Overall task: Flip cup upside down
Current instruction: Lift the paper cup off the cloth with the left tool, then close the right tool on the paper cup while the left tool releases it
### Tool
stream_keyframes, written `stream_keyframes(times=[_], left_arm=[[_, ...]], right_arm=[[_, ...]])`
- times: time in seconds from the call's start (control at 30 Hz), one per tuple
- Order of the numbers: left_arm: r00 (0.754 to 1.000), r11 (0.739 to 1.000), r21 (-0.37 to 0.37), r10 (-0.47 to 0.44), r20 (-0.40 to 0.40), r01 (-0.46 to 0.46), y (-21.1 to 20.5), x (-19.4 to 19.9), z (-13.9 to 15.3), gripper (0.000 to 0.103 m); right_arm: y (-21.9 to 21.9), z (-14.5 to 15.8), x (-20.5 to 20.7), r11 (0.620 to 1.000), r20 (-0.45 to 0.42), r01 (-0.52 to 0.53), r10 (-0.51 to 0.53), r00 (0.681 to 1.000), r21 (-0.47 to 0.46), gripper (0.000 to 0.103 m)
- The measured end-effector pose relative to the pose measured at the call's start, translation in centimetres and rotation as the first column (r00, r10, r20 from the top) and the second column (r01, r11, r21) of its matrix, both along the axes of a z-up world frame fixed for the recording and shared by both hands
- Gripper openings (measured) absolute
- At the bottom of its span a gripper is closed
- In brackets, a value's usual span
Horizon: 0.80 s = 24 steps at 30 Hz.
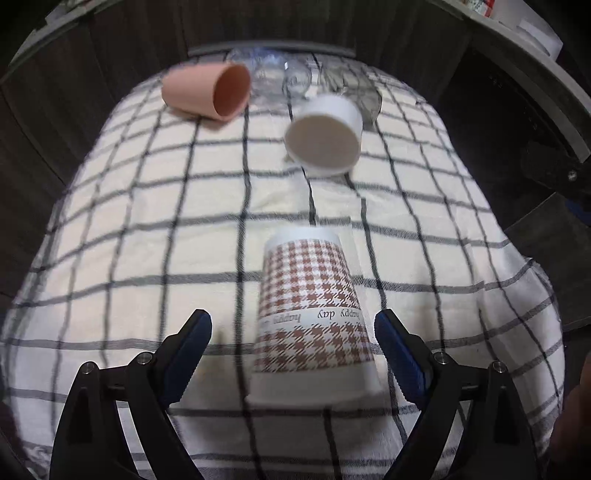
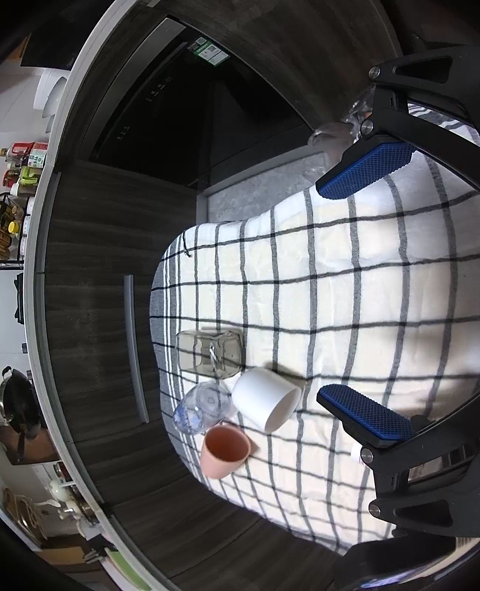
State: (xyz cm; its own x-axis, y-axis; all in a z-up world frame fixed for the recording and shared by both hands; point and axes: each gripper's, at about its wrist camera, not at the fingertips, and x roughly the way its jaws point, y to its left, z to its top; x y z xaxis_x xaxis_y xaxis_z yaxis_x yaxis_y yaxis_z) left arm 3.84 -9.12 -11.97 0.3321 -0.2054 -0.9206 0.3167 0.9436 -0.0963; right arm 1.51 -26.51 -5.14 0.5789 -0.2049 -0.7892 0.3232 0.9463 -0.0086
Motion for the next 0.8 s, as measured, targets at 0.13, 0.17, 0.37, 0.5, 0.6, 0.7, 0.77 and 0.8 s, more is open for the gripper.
stream_keyframes(times=[0.13,0.17,0.37,0.5,0.6,0.7,0.77,0.8], left_arm=[[0.998,1.000,-0.015,0.010,0.059,-0.009,1.2,-0.7,2.9,0.096],[0.997,1.000,-0.023,0.021,0.079,-0.020,1.7,-0.9,3.7,0.097],[0.970,0.988,-0.052,0.154,0.186,-0.147,5.6,-1.0,7.0,0.100],[0.943,0.965,-0.060,0.261,0.209,-0.254,8.8,-0.4,7.2,0.100],[0.929,0.946,-0.083,0.323,0.181,-0.313,10.9,0.3,6.6,0.100],[0.920,0.932,-0.098,0.360,0.152,-0.348,12.2,1.0,5.8,0.100],[0.917,0.925,-0.110,0.376,0.137,-0.363,12.8,1.3,5.4,0.100],[0.915,0.923,-0.114,0.381,0.132,-0.368,13.0,1.6,5.3,0.100]], right_arm=[[0.6,1.8,0.1,0.998,0.009,-0.027,0.026,1.000,0.052,0.101],[0.8,2.1,0.3,0.997,0.009,-0.035,0.035,0.999,0.064,0.101],[3.4,2.7,3.1,0.969,-0.079,-0.146,0.164,0.983,0.198,0.101],[5.5,0.4,5.8,0.939,-0.237,-0.162,0.239,0.942,0.304,0.101],[7.1,-2.3,7.6,0.915,-0.376,-0.141,0.292,0.879,0.378,0.100],[8.6,-4.9,9.0,0.902,-0.492,-0.118,0.333,0.804,0.416,0.100],[9.6,-6.4,9.9,0.905,-0.552,-0.115,0.346,0.759,0.409,0.098],[10.1,-7.1,10.4,0.908,-0.581,-0.116,0.351,0.734,0.403,0.097]])
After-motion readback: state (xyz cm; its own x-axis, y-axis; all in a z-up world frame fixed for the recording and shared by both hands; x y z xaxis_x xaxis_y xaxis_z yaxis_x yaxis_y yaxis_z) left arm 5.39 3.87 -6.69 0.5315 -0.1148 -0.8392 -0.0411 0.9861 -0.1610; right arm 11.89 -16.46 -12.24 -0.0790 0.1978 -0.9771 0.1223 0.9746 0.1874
